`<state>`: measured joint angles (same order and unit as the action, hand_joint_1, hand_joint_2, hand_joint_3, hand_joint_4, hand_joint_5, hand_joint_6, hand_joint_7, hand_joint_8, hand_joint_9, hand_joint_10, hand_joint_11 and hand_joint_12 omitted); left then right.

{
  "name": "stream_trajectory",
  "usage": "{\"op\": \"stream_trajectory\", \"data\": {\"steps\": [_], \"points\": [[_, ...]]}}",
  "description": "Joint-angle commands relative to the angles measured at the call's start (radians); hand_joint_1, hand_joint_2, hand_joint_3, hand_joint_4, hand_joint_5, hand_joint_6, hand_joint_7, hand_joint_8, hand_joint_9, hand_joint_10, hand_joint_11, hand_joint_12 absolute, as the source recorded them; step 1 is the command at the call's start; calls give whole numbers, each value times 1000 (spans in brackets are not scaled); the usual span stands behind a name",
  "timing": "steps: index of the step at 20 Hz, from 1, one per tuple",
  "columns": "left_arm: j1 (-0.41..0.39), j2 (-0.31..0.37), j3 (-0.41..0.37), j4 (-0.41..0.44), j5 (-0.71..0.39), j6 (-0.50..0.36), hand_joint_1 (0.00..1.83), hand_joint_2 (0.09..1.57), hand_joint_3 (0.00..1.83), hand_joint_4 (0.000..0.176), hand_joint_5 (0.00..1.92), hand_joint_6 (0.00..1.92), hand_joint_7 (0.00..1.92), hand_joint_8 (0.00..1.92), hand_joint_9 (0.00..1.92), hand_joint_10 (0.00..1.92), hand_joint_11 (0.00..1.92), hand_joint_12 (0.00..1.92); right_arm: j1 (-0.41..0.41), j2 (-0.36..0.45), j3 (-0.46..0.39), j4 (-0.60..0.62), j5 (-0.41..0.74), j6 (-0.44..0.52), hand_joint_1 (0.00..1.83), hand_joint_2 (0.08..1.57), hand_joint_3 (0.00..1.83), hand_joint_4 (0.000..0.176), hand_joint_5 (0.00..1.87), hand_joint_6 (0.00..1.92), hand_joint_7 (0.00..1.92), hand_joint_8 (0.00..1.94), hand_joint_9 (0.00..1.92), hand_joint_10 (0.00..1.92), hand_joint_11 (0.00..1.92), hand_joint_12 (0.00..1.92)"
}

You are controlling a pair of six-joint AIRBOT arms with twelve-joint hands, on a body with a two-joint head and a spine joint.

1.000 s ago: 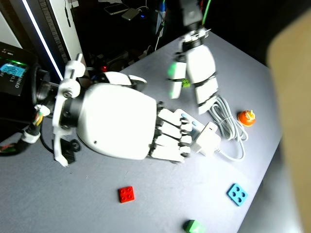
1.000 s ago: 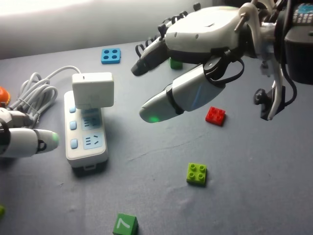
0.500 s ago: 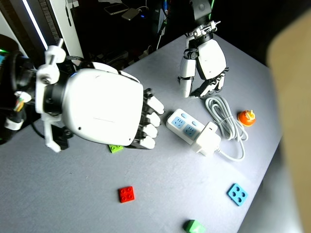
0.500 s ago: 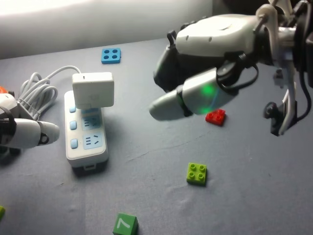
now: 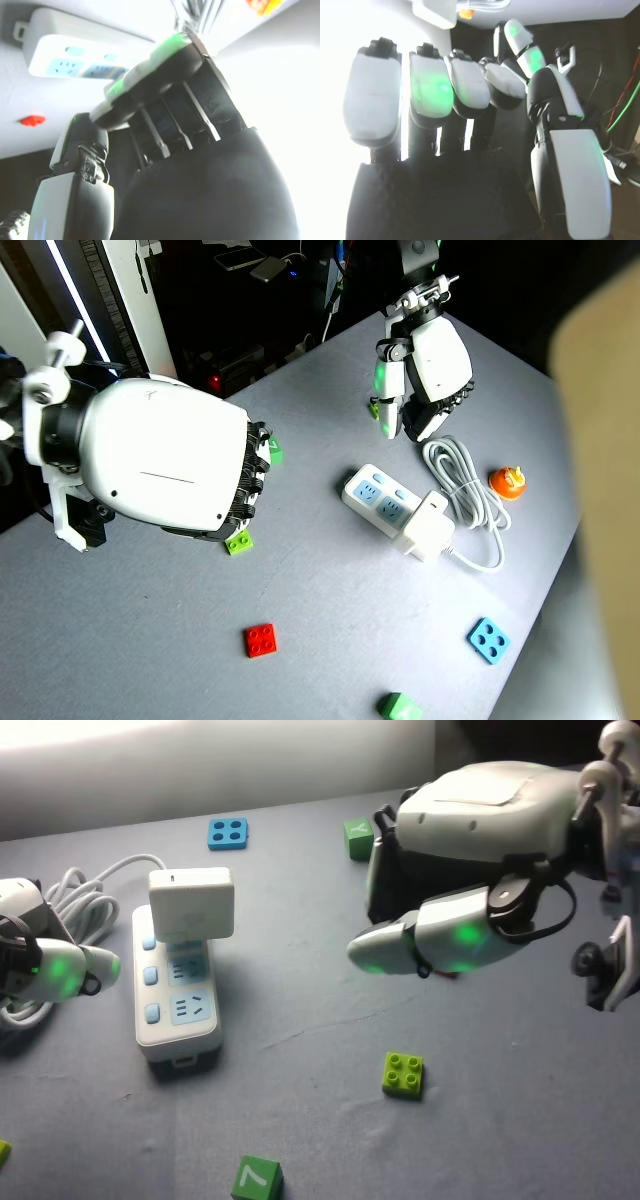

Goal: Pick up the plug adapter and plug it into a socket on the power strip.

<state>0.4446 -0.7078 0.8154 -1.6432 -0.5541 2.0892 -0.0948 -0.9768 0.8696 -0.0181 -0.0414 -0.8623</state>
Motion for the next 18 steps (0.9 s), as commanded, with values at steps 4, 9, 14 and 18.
{"op": "stream_trajectory", "data": {"steps": [4,9,14,18], "points": [[-15,9,6,127,41,-85,410,1397,0,0,1333,1921,1364,1921,1441,1921,1515,1921,-12,38,-17,5,113,2,339,1355,10,0,1150,1921,1254,1941,1396,1921,1494,1921],[-35,13,-3,172,51,-144,402,1408,0,0,1314,1921,1377,1921,1467,1921,1553,1921,-24,63,-31,5,173,-2,379,1389,3,0,1083,1921,1219,1941,1367,1921,1474,1921],[-37,26,1,200,74,-158,371,1430,3,0,1271,1921,1319,1921,1399,1921,1480,1921,-16,85,-41,6,169,20,381,1389,0,0,1075,1921,1218,1941,1364,1921,1477,1921],[-42,30,-6,200,65,-160,389,1429,0,0,1258,1921,1315,1921,1398,1921,1483,1921,-19,105,-49,6,162,25,442,1383,0,0,1072,1921,1205,1941,1367,1921,1491,1921]]}}
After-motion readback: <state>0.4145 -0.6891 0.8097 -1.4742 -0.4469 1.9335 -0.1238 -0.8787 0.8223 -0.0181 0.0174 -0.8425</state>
